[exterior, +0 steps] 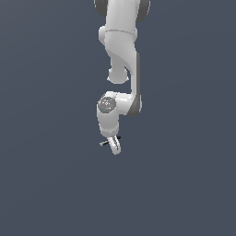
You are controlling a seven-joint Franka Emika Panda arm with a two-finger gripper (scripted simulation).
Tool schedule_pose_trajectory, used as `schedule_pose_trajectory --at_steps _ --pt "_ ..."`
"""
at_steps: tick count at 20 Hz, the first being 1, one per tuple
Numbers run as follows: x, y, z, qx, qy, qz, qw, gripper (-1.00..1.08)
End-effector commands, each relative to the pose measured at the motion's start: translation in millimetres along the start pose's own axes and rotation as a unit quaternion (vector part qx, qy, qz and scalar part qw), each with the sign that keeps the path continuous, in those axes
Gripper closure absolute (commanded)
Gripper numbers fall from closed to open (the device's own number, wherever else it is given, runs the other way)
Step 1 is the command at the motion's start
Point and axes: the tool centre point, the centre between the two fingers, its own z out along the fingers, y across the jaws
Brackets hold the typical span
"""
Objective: Pick up the object and move it to a goal position.
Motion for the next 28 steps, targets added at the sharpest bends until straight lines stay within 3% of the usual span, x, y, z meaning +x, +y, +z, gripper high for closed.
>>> schedule_pose_trajectory --at_steps 1,14,21,28 --pt "0.1 -0.1 0.1 0.000 0.000 0.000 1.0000 1.08" --pt "2.4 -1.9 -20.9 0.000 0.000 0.000 1.0000 1.08" --pt "9.4 -6.3 -73.3 0.000 0.000 0.001 1.0000 1.08" --pt "19.8 -13.3 -150.7 0.000 0.000 0.001 1.0000 1.08"
